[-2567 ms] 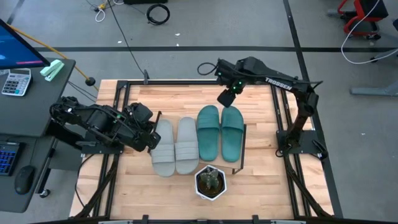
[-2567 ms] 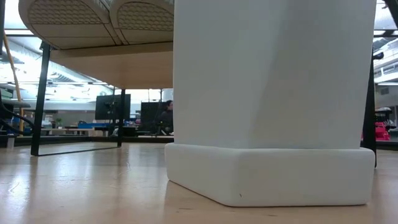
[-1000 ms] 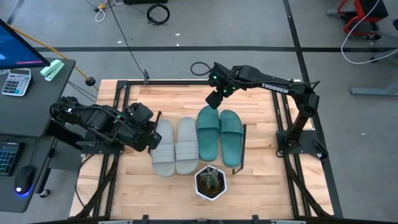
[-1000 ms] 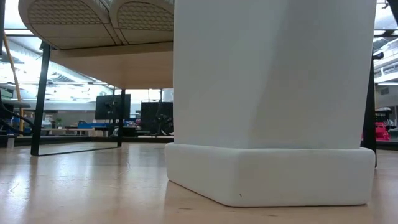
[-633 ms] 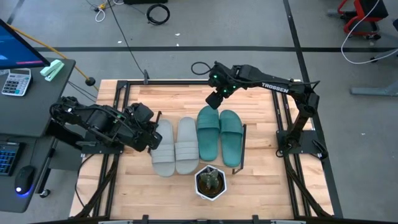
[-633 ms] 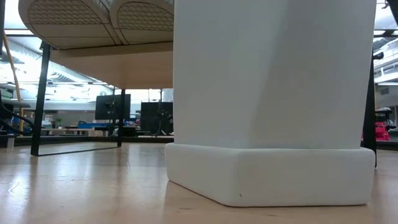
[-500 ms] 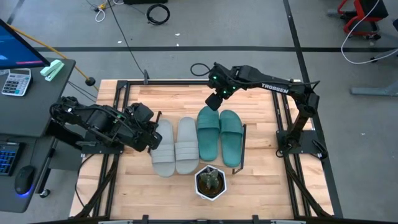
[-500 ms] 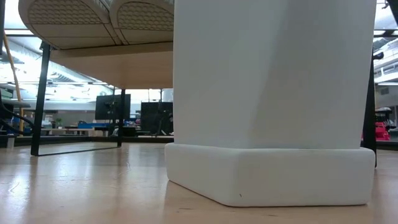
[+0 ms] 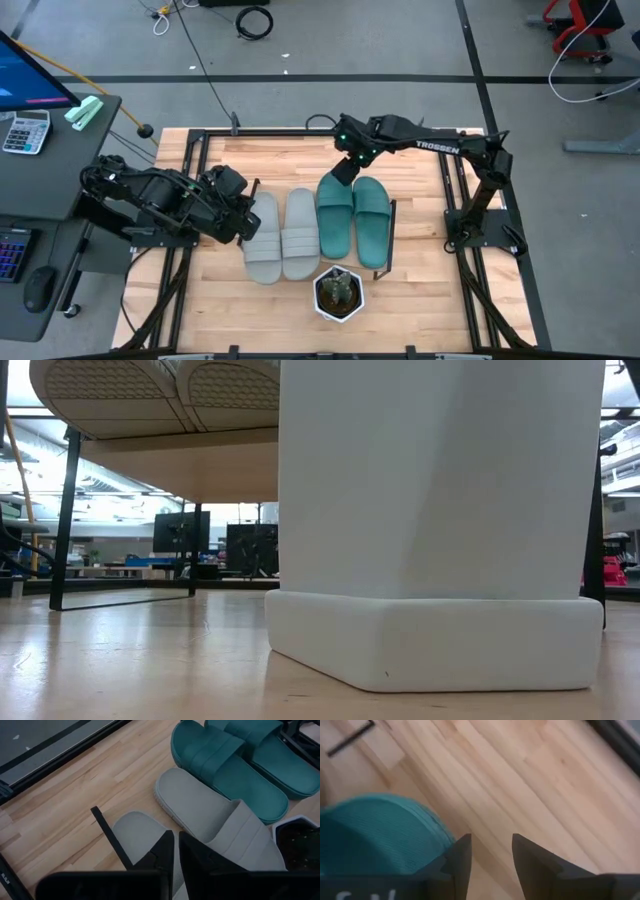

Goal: Pick and place slides into the shelf
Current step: Adjust the green slides on the shelf, then return to Home Position

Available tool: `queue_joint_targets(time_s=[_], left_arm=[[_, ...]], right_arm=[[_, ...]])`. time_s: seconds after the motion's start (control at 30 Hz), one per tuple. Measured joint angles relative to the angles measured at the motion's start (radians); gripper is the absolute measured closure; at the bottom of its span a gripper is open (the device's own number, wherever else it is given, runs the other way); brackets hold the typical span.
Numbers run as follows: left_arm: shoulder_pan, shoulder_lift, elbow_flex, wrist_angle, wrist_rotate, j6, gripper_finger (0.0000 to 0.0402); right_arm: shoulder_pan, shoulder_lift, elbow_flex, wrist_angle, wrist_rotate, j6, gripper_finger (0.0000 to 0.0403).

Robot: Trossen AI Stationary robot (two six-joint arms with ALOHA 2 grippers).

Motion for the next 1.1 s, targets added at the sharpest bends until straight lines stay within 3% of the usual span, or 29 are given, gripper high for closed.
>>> queue_joint_targets(time_s=[0.27,0.53,1.1], left_arm=[[0.000,0.000,0.000,0.000,0.000,0.000,0.0363],[0.000,0.000,0.000,-0.001,0.000,-0.001,0.0367],[0.000,0.000,0.000,0.011,-0.030,0.010,0.0364]], right_arm=[[0.013,0.001,-0.036,0.056,-0.041,-0.002,0.0270],[0.015,0.001,-0.003,-0.020,-0.056,-0.014,0.0270],[-0.001,-0.050,-0.002,-0.048,0.022,-0.069,0.0269]])
